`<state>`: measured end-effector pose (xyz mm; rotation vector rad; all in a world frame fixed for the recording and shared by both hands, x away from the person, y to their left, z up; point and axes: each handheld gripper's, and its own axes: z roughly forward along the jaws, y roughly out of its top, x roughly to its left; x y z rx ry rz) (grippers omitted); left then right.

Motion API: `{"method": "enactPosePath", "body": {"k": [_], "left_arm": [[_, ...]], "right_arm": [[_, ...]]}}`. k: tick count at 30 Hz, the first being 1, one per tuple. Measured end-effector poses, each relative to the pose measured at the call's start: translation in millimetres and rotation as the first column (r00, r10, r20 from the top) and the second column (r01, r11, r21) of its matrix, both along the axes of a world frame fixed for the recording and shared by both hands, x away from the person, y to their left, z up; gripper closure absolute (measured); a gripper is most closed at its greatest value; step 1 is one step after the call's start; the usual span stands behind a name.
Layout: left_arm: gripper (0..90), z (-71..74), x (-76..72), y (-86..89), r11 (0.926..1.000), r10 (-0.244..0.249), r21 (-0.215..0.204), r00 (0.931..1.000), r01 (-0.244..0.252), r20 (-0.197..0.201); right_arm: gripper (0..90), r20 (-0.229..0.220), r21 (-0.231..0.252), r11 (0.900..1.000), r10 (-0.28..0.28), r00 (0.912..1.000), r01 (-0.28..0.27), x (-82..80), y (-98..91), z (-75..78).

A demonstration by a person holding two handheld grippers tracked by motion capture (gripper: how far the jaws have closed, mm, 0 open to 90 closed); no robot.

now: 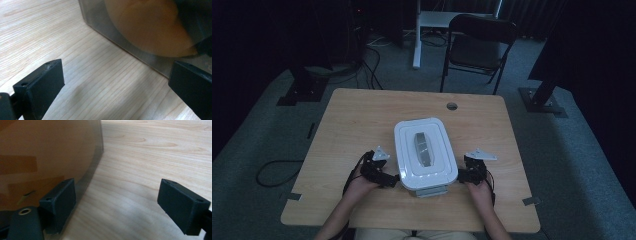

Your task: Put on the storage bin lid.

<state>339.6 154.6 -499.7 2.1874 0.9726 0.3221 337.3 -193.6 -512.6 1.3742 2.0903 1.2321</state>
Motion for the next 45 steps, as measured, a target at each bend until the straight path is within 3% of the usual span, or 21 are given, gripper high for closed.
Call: {"method": "enactPosePath", "body": {"k": [6, 15, 17, 24, 32, 45], "left_arm": [[0.9, -0.6, -1.6, 6.4, 0.9999, 0.005, 0.011, 1.0, -0.005, 0.008], [0.9, 0.0, -4.8, 24.6, 0.9987, 0.05, -0.011, 0.9987, -0.05, 0.011], [0.9, 1.2, -4.7, 27.9, 0.9981, 0.06, -0.013, 0.9979, -0.059, 0.023], [0.9, 7.6, -7.0, 34.4, 0.9967, 0.065, -0.052, 0.9968, -0.062, 0.047], [0.9, 7.6, -12.8, 37.4, 0.9974, 0.055, -0.05, 0.9967, -0.052, 0.059], [0.9, 10.8, -19.3, 49.2, 0.9966, 0.061, -0.06, 0.9955, -0.057, 0.072]], "right_arm": [[16.3, -0.005, -0.004, 0.9996, 0.027, 0.9996, -0.027, -11.9, 7.0, -0.1], [12.8, 0.003, -0.015, 0.9945, 0.104, 0.9946, -0.104, -19.2, 13.9, -2.4], [12.6, 0.0, 0.006, 0.994, 0.109, 0.994, -0.109, -18.0, 11.3, -2.1], [12.6, 0.044, -0.02, 0.9979, 0.062, 0.9971, -0.062, -15.3, -0.5, 1.3], [12.7, 0.054, -0.03, 0.9992, 0.027, 0.9982, -0.026, -9.4, -8.3, 2.2], [12.7, 0.067, -0.027, 0.9995, 0.017, 0.9976, -0.015, -9.4, -11.0, 4.7]]}}
